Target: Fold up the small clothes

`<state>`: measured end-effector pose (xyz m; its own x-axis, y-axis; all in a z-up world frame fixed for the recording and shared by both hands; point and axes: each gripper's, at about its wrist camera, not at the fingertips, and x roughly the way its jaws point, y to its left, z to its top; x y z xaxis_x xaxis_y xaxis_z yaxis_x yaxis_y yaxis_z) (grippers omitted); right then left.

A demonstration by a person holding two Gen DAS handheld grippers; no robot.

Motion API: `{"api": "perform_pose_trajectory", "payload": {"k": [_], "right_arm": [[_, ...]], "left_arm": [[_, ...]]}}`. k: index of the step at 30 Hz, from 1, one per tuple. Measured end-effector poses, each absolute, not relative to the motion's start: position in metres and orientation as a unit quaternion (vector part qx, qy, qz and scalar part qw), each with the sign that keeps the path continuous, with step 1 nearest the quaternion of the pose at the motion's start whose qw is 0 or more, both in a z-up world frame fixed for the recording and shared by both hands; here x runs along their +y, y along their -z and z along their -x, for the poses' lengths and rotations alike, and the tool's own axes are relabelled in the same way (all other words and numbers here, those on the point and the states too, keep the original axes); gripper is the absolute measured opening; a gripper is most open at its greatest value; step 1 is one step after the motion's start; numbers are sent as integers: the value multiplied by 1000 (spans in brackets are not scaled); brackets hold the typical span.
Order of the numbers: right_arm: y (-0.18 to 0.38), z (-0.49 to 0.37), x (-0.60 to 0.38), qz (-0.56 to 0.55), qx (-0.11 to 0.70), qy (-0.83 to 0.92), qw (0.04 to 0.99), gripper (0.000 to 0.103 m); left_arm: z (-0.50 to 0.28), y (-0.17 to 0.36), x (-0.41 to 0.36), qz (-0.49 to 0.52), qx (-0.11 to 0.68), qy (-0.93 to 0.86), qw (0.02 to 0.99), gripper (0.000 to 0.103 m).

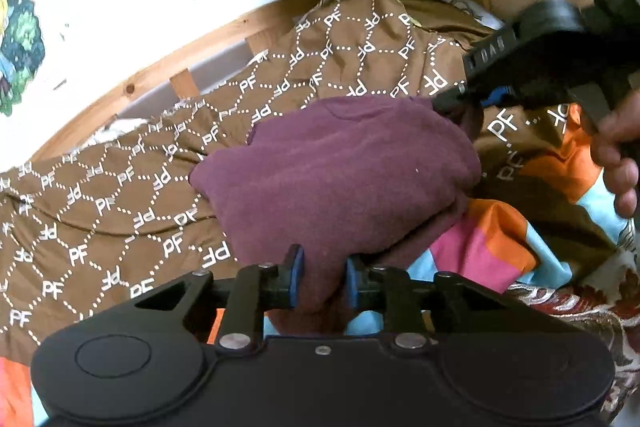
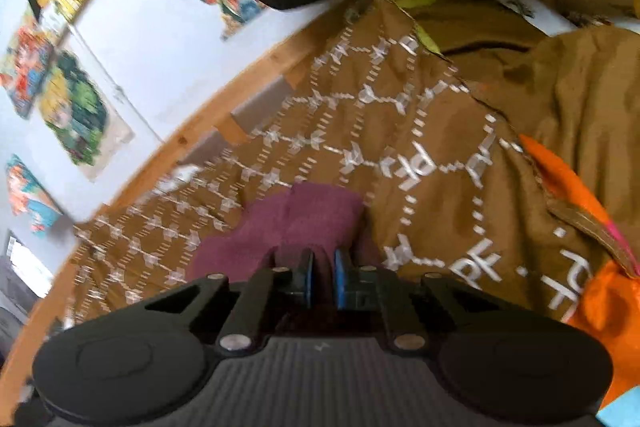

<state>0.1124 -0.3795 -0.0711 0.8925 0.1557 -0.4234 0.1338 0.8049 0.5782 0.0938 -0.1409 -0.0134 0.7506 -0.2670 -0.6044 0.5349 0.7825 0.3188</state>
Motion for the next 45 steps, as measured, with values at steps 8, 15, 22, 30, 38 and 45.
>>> {"api": "perform_pose_trajectory", "payload": {"k": [8,15,22,30,38,45], "right_arm": [[65,-110,-374,-274,235,6,933,27],[55,-106,-371,-246,223,16,943,71],[45,-105,-363,-211,207,18,955,98],[46,-104,-364,-217,207,17,954,103],[62,-101,-367,-307,176,-45,934,103],[75,-128,-395,-360,185,-48,913,75]], "left_arm": [[-104,5,-133,-188,312,228,903,45],[-107,0,-126,-149,338,217,903,84],[-111,-8,-115,-107,335,196,916,102],[-122,-16,-82,26,335,160,928,102],[-164,-2,-69,133,380,158,902,102],[-176,29,-66,145,433,156,876,96]]}}
